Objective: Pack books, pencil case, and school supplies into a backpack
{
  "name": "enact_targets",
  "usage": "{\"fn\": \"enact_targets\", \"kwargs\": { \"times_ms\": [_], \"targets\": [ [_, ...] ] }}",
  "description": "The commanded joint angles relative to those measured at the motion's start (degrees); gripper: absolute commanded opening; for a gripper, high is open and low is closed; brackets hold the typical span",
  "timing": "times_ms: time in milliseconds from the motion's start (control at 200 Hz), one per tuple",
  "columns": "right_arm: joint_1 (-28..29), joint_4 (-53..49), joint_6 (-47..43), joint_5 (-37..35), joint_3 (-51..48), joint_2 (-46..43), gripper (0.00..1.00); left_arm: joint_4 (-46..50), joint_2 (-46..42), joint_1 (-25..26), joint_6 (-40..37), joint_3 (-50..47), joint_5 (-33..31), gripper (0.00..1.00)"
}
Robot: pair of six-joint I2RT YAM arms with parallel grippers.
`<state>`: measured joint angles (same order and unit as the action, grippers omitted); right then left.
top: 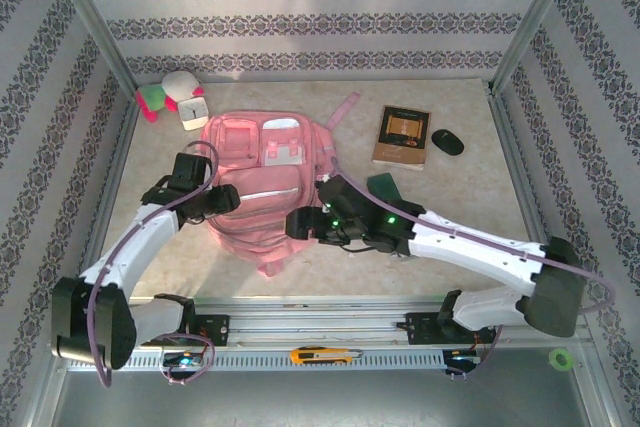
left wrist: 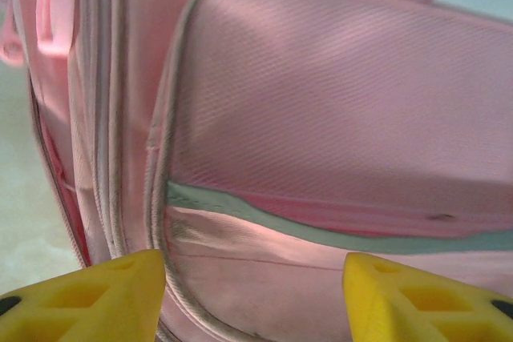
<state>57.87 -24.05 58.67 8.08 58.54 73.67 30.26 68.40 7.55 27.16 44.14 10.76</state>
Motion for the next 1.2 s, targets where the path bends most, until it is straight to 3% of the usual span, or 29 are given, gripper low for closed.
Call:
{"fn": "enact_targets", "kwargs": {
  "times_ms": [0,105,245,605,715,834,989,1194],
  "targets": [
    [-4.64,-9.38,-5.14,0.00,0.68,-1.45,0.72,-5.03,1.07,0.58,4.97,-1.89,-1.60,0.59],
    [-9.93,-7.33,-9.88,2.63,1.70,1.17,0.70,-6.96,0.55,0.54,6.05,-4.13,-3.18,0.59],
    [-12.19,-2.45,-16.39,3.65,6.00,9.07,0.69,-7.31,0.90,0.46,6.37,-5.53,-6.40,0.57],
    [-13.00,12.28,-13.64,9.57,10.47,27.81,0.62,-8.50,3.31,-0.17,6.68,-2.53,-6.05,0.56],
    [-12.11,11.22,-14.88,10.59,11.61,27.73,0.63,-5.96,1.85,0.20,6.44,2.29,-5.44,0.57],
    [-14.83,8.72,-17.21,11.47,10.73,21.29,0.64,-4.51,0.88,1.96,5.45,8.65,-4.16,0.57],
    [-23.92,1.79,-22.81,14.59,9.45,12.21,0.65,-5.76,6.33,7.38,4.80,18.11,-1.05,0.57],
    [-47.75,-1.23,-29.52,24.02,4.48,7.01,0.63,-9.18,22.61,15.72,3.61,34.51,2.33,0.57]
  ]
}}
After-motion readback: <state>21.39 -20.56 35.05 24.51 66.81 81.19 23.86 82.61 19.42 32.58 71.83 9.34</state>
